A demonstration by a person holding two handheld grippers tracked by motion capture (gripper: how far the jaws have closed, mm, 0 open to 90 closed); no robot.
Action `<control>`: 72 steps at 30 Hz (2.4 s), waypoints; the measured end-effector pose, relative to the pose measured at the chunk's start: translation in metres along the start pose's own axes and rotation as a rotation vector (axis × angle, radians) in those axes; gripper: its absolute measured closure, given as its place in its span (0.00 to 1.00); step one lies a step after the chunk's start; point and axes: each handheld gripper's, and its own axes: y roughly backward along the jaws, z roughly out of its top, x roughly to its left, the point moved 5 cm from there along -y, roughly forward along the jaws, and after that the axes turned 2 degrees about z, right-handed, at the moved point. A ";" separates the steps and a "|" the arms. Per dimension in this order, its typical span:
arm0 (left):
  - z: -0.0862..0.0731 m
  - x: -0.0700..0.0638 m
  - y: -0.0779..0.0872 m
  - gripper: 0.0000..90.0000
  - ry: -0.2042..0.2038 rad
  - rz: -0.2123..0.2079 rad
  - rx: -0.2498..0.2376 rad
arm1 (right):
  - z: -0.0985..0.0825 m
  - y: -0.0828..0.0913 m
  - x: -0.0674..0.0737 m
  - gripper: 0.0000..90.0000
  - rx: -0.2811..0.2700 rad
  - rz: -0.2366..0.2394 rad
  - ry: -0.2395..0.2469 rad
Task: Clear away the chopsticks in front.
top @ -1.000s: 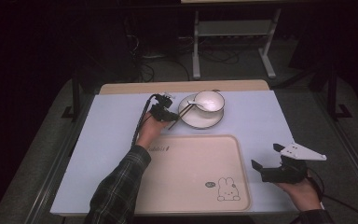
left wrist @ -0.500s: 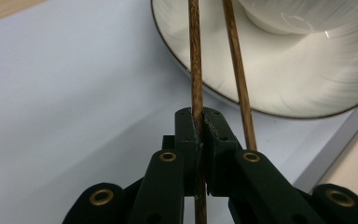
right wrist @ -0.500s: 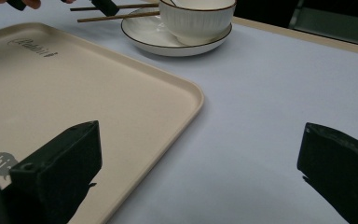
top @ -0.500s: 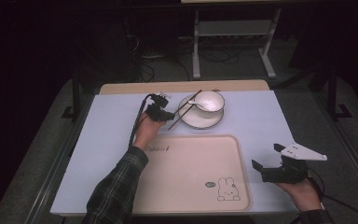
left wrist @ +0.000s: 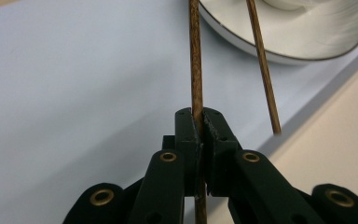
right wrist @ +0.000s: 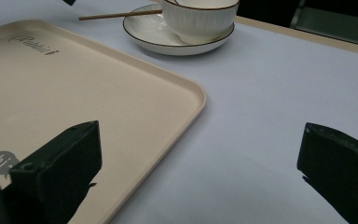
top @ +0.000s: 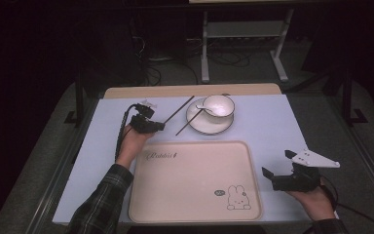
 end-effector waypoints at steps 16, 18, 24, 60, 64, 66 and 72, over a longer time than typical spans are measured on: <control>-0.063 -0.010 0.060 0.94 0.026 -0.043 -0.048 | 0.000 -0.001 0.001 0.00 0.006 0.000 0.005; -0.069 -0.015 0.067 0.94 0.017 -0.047 -0.053 | 0.000 0.000 0.001 0.00 0.005 -0.002 0.004; -0.084 -0.036 0.079 0.94 -0.017 -0.069 -0.051 | 0.000 0.000 0.001 0.00 0.005 -0.003 0.005; -0.125 -0.078 0.056 0.93 -0.123 -0.099 0.113 | 0.001 -0.001 0.003 0.00 0.008 -0.003 0.014; -0.125 -0.078 0.056 0.92 -0.123 -0.099 0.113 | 0.001 -0.001 0.003 0.00 0.007 -0.003 0.014; -0.125 -0.078 0.056 0.92 -0.123 -0.100 0.113 | 0.001 -0.001 0.003 0.00 0.007 -0.003 0.013; -0.119 -0.076 0.058 0.79 -0.106 -0.113 0.111 | 0.001 -0.001 0.003 0.00 0.006 -0.003 0.014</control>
